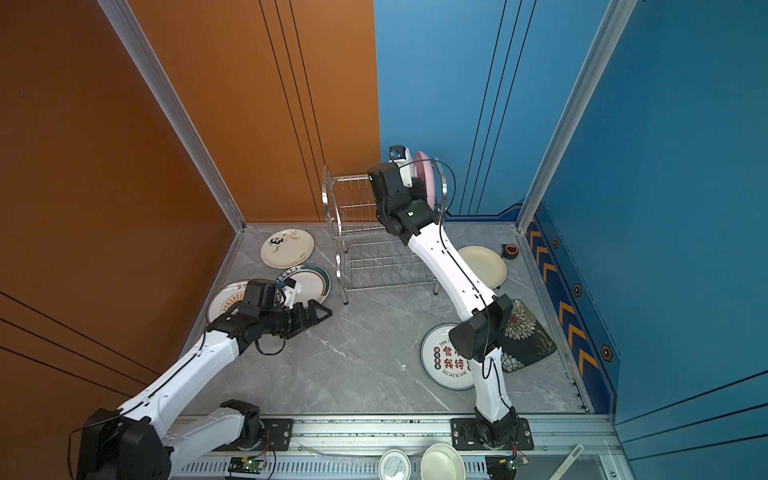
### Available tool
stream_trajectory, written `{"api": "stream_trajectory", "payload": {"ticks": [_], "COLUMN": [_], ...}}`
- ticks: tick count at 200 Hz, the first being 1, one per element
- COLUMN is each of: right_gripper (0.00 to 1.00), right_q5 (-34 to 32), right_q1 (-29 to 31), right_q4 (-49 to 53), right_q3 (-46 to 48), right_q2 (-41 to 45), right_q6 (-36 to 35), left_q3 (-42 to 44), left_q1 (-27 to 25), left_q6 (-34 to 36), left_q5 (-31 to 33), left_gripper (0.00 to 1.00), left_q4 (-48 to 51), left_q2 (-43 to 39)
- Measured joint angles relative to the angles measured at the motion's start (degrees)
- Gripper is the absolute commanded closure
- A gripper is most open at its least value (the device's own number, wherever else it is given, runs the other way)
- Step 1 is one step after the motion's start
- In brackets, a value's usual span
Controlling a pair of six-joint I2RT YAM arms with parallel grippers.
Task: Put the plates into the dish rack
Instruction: 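Lower the white plate upright into the top rack slot beside the pink plate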
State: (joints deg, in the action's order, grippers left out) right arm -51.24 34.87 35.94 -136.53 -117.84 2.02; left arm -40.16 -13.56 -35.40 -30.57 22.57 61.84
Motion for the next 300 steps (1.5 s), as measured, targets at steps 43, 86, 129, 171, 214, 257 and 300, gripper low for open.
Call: {"api": "stream_trajectory", "payload": {"ticks": [43, 86, 129, 171, 214, 257, 300], "right_gripper": [0.64, 0.68, 0.71, 0.76, 0.77, 0.81, 0.77], "right_q5": [0.0, 0.1, 0.1, 0.1, 0.1, 0.0, 0.3], "right_q1": [0.0, 0.0, 0.0, -0.2, -0.5, -0.9, -1.1], "right_q4": [0.0, 0.0, 0.0, 0.0, 0.0, 0.0, 0.0], "right_q3": [1.4, 2.5, 2.9, 3.0, 3.0, 3.2, 3.5], "right_q2": [1.4, 2.9, 3.2, 3.3, 3.4, 3.9, 4.8], "right_q6": [0.0, -0.2, -0.7, -0.9, -1.2, -1.8, -1.9], "left_q3": [0.0, 0.0, 0.0, 0.0, 0.0, 0.0, 0.0], "left_q1": [0.0, 0.0, 0.0, 0.0, 0.0, 0.0, 0.0], "left_q6": [0.0, 0.0, -0.2, -0.2, -0.2, -0.4, -0.6], "left_q5": [0.1, 0.2, 0.2, 0.2, 0.3, 0.6, 0.6], "left_gripper": [0.02, 0.02, 0.02, 0.02, 0.02, 0.02, 0.02], "left_q4": [0.0, 0.0, 0.0, 0.0, 0.0, 0.0, 0.0], "left_q2": [0.0, 0.0, -1.0, -1.1, -1.1, -1.1, -1.2]}}
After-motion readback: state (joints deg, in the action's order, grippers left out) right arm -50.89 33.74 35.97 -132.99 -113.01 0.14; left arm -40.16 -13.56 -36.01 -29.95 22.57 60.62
